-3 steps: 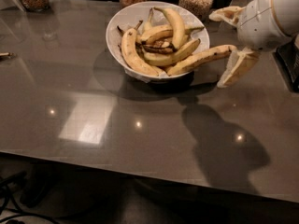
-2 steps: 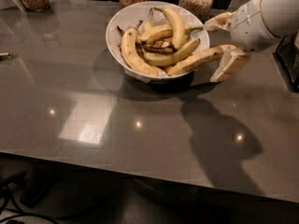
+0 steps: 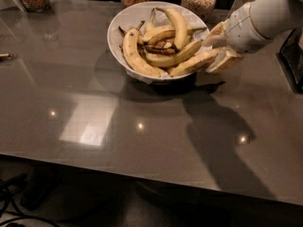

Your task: Pick banana from white bowl

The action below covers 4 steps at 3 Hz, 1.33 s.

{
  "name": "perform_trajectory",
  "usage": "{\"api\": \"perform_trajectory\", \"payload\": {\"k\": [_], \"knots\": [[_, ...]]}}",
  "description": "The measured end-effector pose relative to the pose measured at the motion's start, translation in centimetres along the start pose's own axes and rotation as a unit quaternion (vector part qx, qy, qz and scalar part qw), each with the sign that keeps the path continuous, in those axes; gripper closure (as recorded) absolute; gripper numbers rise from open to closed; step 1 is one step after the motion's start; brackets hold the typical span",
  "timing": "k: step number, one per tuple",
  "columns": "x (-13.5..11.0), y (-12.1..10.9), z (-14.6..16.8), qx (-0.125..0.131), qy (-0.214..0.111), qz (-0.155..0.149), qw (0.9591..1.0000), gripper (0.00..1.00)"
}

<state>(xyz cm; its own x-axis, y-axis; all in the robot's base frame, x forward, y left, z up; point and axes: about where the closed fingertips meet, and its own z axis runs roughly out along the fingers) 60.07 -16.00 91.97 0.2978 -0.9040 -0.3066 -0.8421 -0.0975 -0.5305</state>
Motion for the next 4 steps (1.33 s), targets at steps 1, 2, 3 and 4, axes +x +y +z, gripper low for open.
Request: {"api": "perform_trajectory", "payload": {"k": [1, 2, 3, 4], "knots": [[0.1, 0.2, 0.3, -0.008, 0.003, -0.004, 1.0, 0.73], [-0.4, 0.7, -0.5, -0.017, 0.005, -0.005, 0.9998, 0.96], [-0.6, 0.9, -2.1, -0.036, 0.012, 0.015, 0.9992, 1.0], [-0.3, 1.5, -4.4, -0.057, -0.01, 0.044, 0.9973, 1.0]]}}
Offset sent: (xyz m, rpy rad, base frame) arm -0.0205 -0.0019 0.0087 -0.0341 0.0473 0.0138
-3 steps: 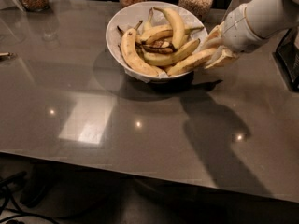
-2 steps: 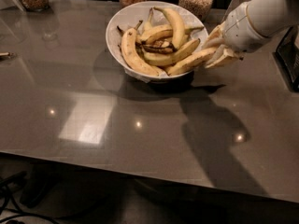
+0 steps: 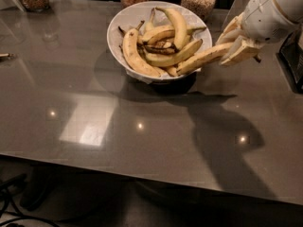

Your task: Pick banana from white bowl

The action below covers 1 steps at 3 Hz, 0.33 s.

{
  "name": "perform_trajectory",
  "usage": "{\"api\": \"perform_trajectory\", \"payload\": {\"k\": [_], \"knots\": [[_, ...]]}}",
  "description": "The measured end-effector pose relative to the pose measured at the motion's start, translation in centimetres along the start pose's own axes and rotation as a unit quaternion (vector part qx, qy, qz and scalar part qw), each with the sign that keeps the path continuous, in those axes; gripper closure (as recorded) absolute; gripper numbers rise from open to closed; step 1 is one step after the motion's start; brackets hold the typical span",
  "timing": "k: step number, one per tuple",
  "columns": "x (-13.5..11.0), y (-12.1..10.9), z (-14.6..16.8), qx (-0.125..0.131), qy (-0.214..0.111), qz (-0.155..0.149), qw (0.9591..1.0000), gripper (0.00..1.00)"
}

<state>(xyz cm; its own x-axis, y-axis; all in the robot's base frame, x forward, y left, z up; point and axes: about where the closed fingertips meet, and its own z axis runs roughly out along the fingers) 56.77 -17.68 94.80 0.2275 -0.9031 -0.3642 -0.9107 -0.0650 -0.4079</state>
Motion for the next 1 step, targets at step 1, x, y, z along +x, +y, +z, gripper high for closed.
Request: {"api": "perform_trajectory", "payload": {"k": [1], "knots": [[-1.02, 1.43, -3.47, -0.015, -0.059, 0.014, 0.9981, 1.0]]}}
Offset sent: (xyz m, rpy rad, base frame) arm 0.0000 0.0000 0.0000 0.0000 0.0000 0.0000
